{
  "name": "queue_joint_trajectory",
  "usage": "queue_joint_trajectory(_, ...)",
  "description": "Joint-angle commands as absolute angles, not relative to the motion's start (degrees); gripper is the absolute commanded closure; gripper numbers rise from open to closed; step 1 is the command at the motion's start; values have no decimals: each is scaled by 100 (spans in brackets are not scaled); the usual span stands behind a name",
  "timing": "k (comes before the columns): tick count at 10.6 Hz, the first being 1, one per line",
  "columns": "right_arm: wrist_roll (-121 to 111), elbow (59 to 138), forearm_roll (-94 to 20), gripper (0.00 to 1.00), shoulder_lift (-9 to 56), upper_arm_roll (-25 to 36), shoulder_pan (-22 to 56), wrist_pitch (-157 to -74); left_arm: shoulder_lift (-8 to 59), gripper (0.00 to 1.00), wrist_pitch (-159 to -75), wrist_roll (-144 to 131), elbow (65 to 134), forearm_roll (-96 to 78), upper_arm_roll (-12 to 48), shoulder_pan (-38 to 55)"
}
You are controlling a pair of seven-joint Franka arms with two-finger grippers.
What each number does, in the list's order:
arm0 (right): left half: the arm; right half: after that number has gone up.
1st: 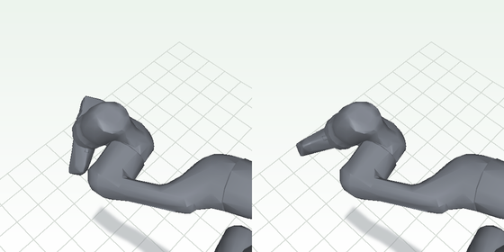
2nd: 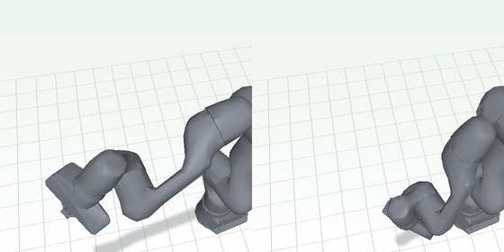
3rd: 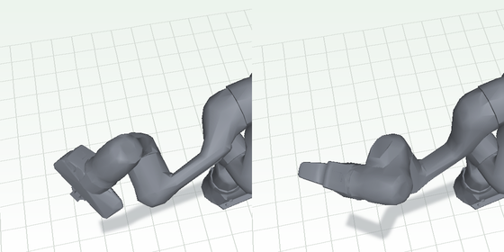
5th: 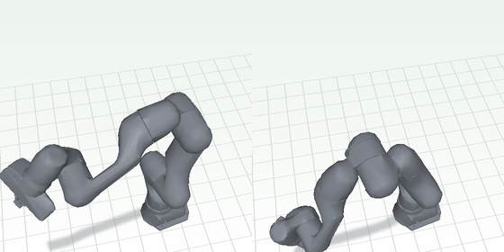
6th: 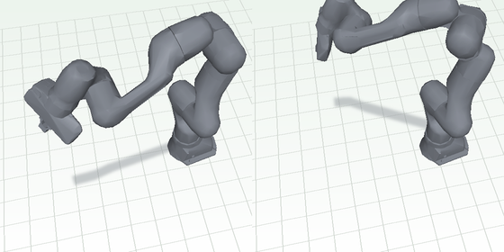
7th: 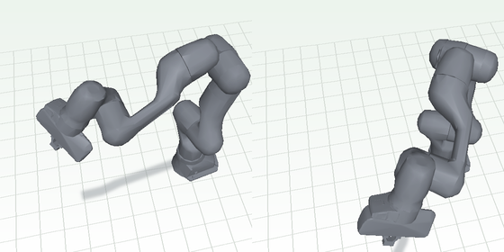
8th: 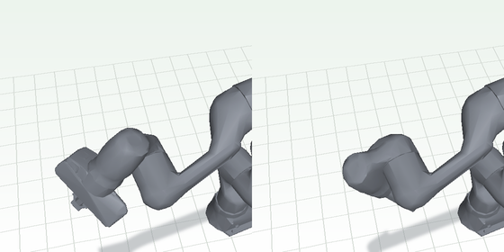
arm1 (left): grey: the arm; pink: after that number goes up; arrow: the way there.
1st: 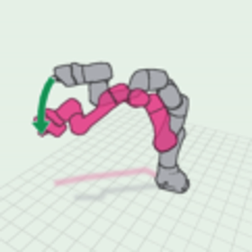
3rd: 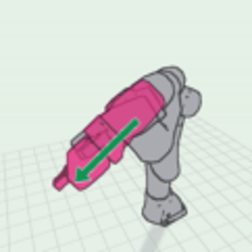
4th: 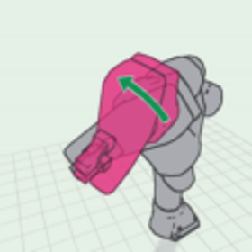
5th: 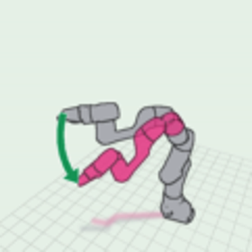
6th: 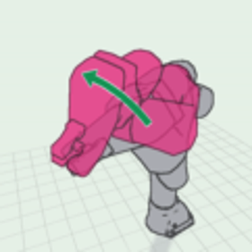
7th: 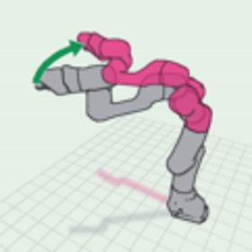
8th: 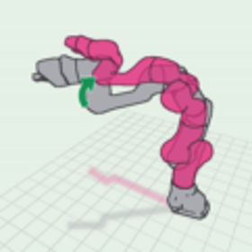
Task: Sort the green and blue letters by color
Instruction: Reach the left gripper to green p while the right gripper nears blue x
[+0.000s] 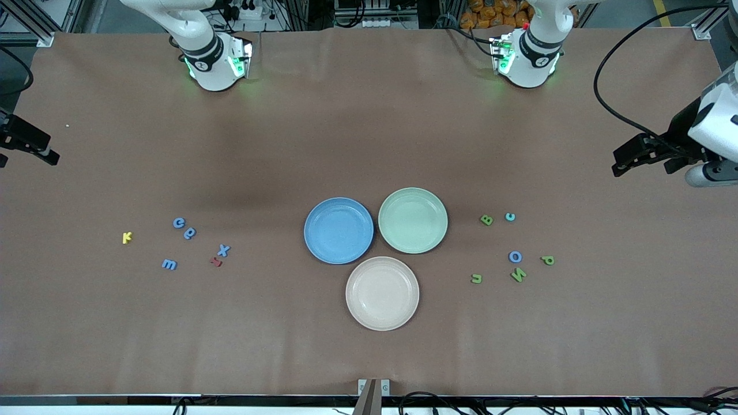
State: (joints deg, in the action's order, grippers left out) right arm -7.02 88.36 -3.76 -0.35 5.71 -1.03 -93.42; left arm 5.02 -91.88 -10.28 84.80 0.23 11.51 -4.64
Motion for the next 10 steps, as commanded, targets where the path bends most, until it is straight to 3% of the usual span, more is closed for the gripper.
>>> queue_joint_trajectory(1, -659, 9009, -422, 0, -123, 501, -176, -9334, 851, 0, -9332, -958, 8613, 183, 1142, -475)
queue_joint_trajectory(4, -668, 9018, -413, 0, 350, 501, -202, -9185, 1132, 0, -10579, -1780, 9525, 352, 1143, -466)
queue_joint_trajectory(7, -677, 8965, -448, 0, 1008, 483, -132, -9211, 1870, 0, -10836, -2993, 9571, 352, 1143, -466)
queue_joint_trajectory(10, -607, 8903, -457, 0, 1747, 483, 377, -9455, 2346, 3, -11861, -3024, 9973, 378, 1143, -571)
